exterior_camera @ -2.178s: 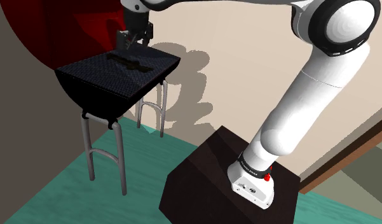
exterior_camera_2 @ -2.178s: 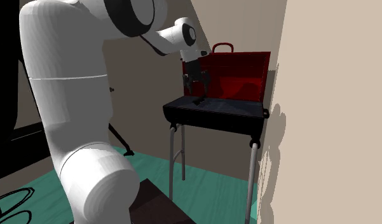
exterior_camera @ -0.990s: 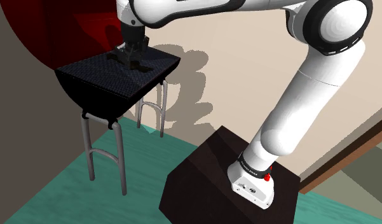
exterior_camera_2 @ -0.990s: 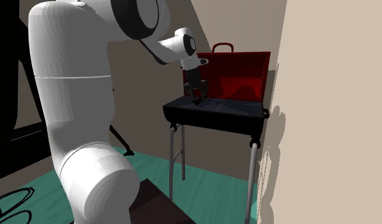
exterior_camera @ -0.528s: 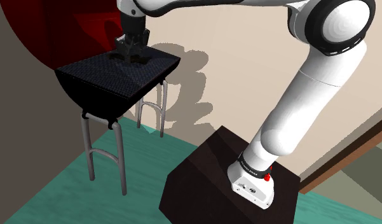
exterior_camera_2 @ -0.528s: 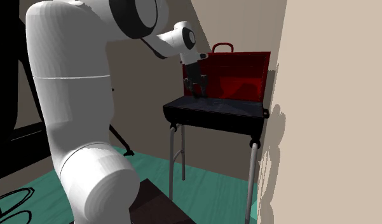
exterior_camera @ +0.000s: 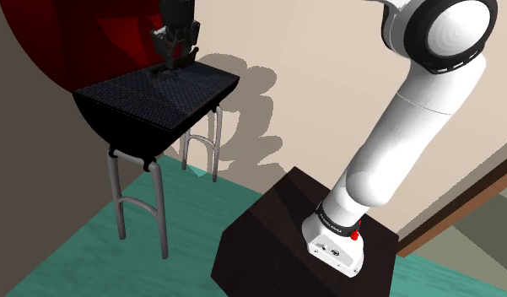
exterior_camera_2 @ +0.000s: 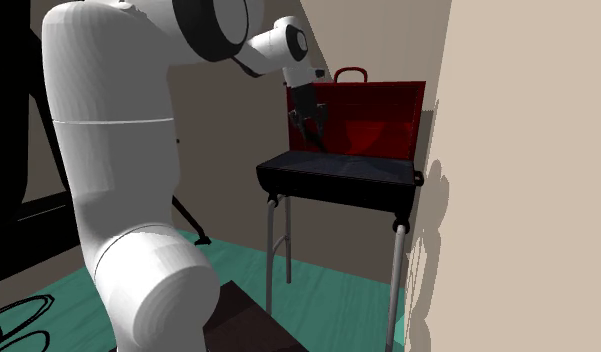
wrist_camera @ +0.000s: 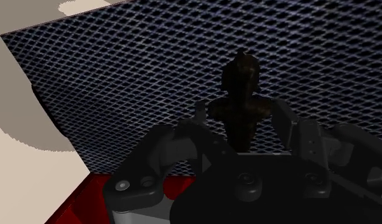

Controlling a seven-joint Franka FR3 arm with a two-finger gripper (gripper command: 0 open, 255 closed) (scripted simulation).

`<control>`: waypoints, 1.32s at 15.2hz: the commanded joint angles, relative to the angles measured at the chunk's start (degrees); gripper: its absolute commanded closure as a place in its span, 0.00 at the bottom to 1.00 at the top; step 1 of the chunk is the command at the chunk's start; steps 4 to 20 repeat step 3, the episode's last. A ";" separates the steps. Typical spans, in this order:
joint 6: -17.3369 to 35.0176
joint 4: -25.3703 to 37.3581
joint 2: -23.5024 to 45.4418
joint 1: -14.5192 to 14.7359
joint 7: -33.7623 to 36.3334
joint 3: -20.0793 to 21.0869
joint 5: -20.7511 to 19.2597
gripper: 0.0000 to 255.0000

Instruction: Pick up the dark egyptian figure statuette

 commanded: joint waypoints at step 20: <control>-1.75 1.94 0.21 0.07 -0.32 0.06 0.01 1.00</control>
